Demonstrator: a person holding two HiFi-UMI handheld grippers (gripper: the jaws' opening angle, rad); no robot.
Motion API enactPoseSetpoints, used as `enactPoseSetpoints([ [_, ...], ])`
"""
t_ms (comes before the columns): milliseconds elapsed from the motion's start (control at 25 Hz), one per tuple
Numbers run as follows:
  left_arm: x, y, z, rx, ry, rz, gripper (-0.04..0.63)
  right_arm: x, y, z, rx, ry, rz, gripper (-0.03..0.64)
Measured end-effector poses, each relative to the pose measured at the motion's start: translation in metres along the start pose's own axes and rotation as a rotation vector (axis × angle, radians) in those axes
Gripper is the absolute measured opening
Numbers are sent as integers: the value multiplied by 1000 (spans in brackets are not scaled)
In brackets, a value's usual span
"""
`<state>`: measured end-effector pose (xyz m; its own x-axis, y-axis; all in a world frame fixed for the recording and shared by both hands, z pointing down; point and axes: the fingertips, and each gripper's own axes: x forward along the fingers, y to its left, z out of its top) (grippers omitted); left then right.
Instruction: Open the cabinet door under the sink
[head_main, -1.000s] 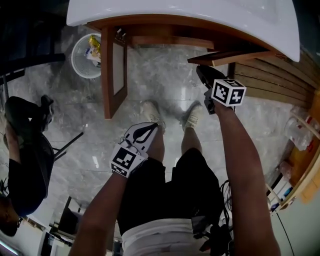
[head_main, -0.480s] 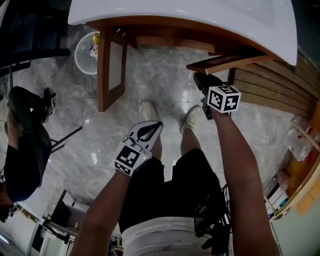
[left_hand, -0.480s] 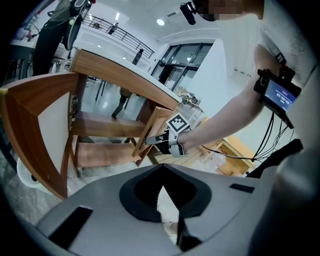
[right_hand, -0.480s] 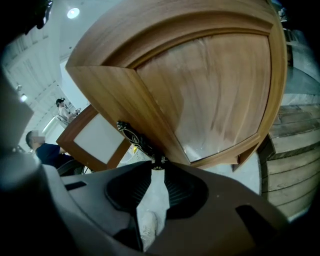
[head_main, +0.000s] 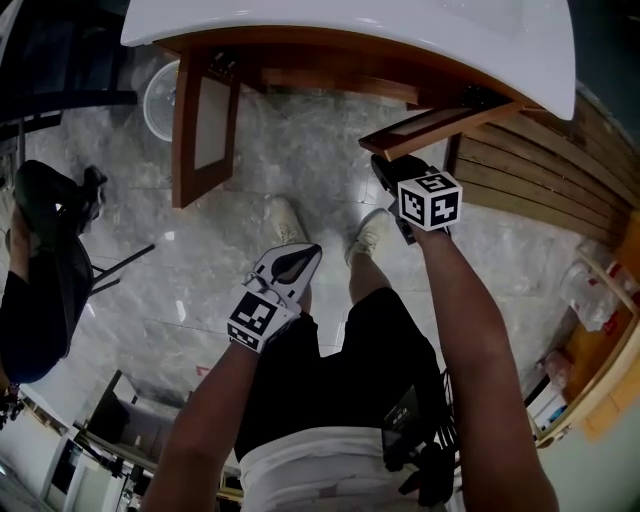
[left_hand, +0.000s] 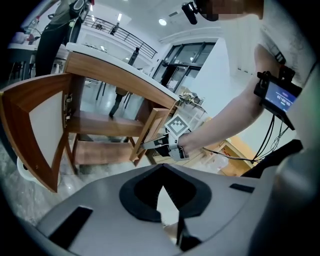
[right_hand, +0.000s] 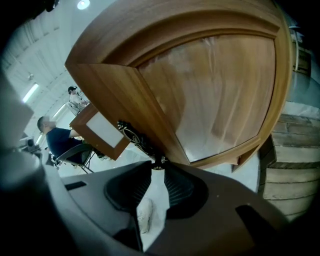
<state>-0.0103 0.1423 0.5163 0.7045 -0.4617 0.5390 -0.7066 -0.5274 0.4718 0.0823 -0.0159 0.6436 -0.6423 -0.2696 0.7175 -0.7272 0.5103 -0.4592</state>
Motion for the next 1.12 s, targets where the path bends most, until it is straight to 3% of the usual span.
enactPoseSetpoints([
  [1120, 32, -44, 6, 34, -24, 7, 9, -62, -21, -71, -118, 102, 21, 89],
])
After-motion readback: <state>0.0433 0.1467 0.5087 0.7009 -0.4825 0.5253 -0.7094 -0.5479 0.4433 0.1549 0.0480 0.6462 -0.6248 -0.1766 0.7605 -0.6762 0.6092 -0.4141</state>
